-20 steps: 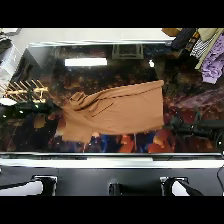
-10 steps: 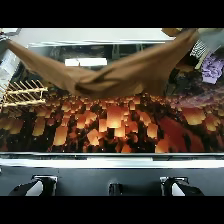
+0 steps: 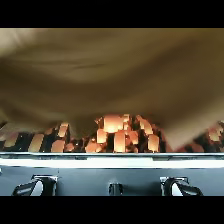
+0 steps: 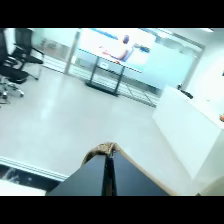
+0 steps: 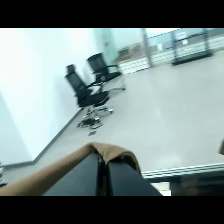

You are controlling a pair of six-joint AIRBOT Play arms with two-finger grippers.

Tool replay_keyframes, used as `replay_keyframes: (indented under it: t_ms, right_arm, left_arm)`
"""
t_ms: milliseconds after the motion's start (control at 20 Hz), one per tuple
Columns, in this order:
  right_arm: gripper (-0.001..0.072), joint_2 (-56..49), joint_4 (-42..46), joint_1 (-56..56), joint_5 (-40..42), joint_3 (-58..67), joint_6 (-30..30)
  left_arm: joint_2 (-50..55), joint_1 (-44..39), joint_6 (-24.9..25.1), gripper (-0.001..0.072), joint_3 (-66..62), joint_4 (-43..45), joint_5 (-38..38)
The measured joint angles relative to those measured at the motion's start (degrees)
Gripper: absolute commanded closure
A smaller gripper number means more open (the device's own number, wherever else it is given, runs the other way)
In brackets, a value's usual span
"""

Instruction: Fold the clothes and pants, and hang the long-sleeved shirts on hangers.

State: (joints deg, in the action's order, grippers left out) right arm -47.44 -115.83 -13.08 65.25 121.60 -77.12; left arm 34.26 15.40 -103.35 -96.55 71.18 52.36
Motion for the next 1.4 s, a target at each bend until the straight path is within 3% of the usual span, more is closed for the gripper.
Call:
replay_keyframes:
  t_ms: [100,250,500,800,1050,1200,1400]
  right_arm:
    - [0.0685,-1.36,2.71,0.02,1.38,0.46,2.99]
    - [0.0684,-6.99,4.15,0.02,7.78,-0.09,6.32]
    - [0.0684,-20.31,0.46,0.09,14.01,-10.84,6.19]
    - [0.0684,-38.77,-0.11,0.09,6.14,-20.39,3.13]
    - [0.0684,-50.66,-0.35,0.09,-3.87,-21.79,2.1]
    - [0.0684,-53.86,0.2,0.09,-4.39,-22.01,1.33]
    - [0.0684,-55.45,4.79,0.09,0.11,-22.08,0.57]
  left_arm:
    - [1.86,-0.07,0.39,0.069,-0.09,0.35,2.45]
    - [8.5,-0.11,6.1,0.069,-0.04,-3.15,8.17]
    - [28.76,-2.71,14.99,0.069,0.42,-9.05,14.14]
    - [55.74,-9.81,19.78,0.069,-0.17,-11.15,5.18]
    - [68.94,-12.85,20.76,0.0689,-2.58,-11.54,-3.93]
    - [71.8,-13.33,21.18,0.0689,-3.08,-10.84,-3.15]
    - [73.22,-13.6,22.88,0.069,-3.28,-9.38,5.53]
